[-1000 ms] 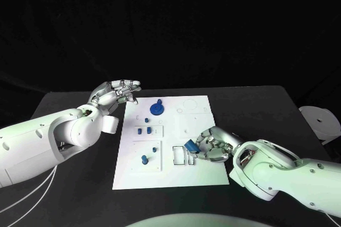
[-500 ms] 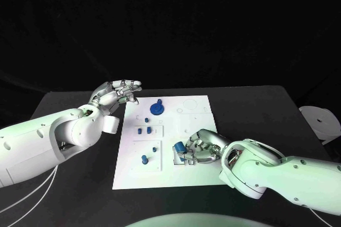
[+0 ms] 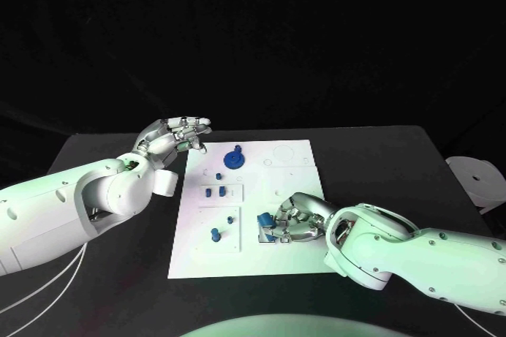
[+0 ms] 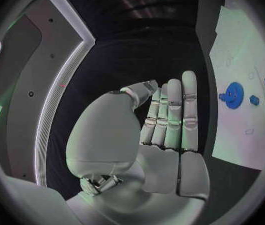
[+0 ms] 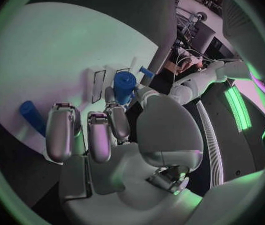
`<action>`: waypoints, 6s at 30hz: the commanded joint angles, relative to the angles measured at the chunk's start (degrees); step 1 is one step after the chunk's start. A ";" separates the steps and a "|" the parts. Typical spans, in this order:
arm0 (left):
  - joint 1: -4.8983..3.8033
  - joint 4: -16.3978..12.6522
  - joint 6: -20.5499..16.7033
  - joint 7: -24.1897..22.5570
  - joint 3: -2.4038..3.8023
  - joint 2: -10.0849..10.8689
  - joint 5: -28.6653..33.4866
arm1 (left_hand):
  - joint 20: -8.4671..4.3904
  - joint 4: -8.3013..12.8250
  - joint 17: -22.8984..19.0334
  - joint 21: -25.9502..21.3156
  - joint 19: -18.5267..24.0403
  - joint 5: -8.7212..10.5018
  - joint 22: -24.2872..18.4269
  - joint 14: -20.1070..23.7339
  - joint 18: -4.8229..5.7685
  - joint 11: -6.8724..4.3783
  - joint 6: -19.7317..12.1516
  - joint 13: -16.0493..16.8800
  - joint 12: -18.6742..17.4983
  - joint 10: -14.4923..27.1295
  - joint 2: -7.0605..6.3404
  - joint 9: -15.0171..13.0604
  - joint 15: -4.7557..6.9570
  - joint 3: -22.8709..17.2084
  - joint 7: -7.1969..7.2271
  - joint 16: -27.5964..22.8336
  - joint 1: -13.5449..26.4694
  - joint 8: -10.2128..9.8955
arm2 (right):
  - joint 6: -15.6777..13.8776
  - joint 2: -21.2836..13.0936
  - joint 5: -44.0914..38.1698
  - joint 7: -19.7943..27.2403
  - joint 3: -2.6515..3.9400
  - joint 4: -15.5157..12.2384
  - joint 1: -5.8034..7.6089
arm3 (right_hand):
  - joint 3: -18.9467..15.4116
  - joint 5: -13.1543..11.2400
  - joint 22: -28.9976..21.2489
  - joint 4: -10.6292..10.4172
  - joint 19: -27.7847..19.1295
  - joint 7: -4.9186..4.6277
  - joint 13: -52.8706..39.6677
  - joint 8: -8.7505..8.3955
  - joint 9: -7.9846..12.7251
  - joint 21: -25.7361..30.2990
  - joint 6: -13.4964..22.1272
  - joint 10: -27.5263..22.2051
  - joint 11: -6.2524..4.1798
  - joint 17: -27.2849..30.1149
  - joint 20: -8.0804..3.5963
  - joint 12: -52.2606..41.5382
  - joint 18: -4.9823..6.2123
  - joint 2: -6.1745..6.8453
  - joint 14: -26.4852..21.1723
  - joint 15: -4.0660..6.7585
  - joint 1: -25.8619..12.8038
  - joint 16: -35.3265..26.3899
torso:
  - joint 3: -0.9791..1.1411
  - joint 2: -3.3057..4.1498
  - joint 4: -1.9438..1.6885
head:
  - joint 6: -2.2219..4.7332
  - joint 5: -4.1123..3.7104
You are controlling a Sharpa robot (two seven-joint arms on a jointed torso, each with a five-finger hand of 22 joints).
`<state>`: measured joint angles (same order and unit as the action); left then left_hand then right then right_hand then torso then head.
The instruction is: Assemble the parts on the task board
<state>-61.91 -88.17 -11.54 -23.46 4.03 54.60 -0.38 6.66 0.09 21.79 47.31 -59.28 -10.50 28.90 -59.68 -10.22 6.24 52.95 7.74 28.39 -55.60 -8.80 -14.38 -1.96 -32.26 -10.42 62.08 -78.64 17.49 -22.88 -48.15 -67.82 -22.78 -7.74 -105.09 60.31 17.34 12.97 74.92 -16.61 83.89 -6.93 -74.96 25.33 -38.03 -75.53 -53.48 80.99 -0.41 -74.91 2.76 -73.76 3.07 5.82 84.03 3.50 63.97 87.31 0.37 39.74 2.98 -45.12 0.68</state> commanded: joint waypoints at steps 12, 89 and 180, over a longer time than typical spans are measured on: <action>0.03 -0.20 0.90 -0.29 0.04 0.10 -0.15 | 0.30 0.45 0.07 0.09 0.25 -0.30 0.07 0.31 -0.34 0.13 -0.42 0.05 0.30 0.42 0.23 -0.05 0.02 -0.01 0.15 0.19 0.44 -0.15 | 3.06 0.45 -2.18 -1.42 -0.07 0.68 -0.08 | -4.20 -0.60 11.11 -0.19 1.36 3.51 -1.00 0.86 -0.67 0.91 -3.34 0.48 -0.30 -6.95 -0.72 -0.08 -0.17 -1.30 4.40 0.76 -9.16 0.00 | 0.00 -0.08 0.03 | -0.04 0.14; 0.24 -0.15 1.75 -0.20 0.01 0.42 -0.17 | 0.30 0.60 0.06 0.10 0.27 -0.29 0.10 0.34 -0.34 0.12 -0.39 0.06 0.50 0.50 0.26 -0.15 0.02 -0.05 0.17 0.23 0.57 -0.12 | 1.46 -11.29 -16.44 -3.53 -0.23 -0.61 -2.67 | -6.54 -5.58 10.91 0.18 0.95 1.71 -2.68 -4.91 0.79 2.60 -1.48 0.60 1.24 -8.13 0.49 -0.48 0.04 2.14 4.51 -0.59 6.07 0.29 | 0.00 -0.52 0.61 | 0.29 -0.88; 0.22 -0.37 2.87 0.01 0.02 0.20 -0.90 | 0.38 0.57 0.04 0.02 0.36 -0.30 0.08 0.40 -0.32 0.23 -0.79 0.00 0.65 0.82 0.09 -0.20 -0.07 0.08 0.06 0.28 1.15 -0.32 | 0.32 -2.92 5.39 -0.61 -0.17 1.13 -1.60 | 6.68 -1.09 10.95 1.22 1.18 3.16 -3.37 -2.49 -3.71 2.73 -3.95 1.46 -0.05 -8.79 -0.62 -0.57 0.03 4.19 4.69 0.56 -3.44 0.29 | -0.07 -0.55 0.58 | -0.47 0.13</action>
<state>-61.69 -88.39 -9.73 -23.18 4.01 54.89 -1.09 6.78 0.40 21.78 47.31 -59.17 -10.50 28.92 -59.68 -10.22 6.66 52.53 7.71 28.83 -55.18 -8.82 -14.52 -1.96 -32.26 -10.42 62.07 -78.17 17.49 -23.84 -51.11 -61.59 -23.64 -7.90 -103.96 58.78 24.26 12.26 74.91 -15.35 84.10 -3.42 -74.92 23.20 -41.78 -73.05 -57.39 82.21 -0.61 -74.91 2.57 -74.35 3.06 9.88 84.03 3.91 61.15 87.54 0.30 39.19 3.54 -45.63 0.82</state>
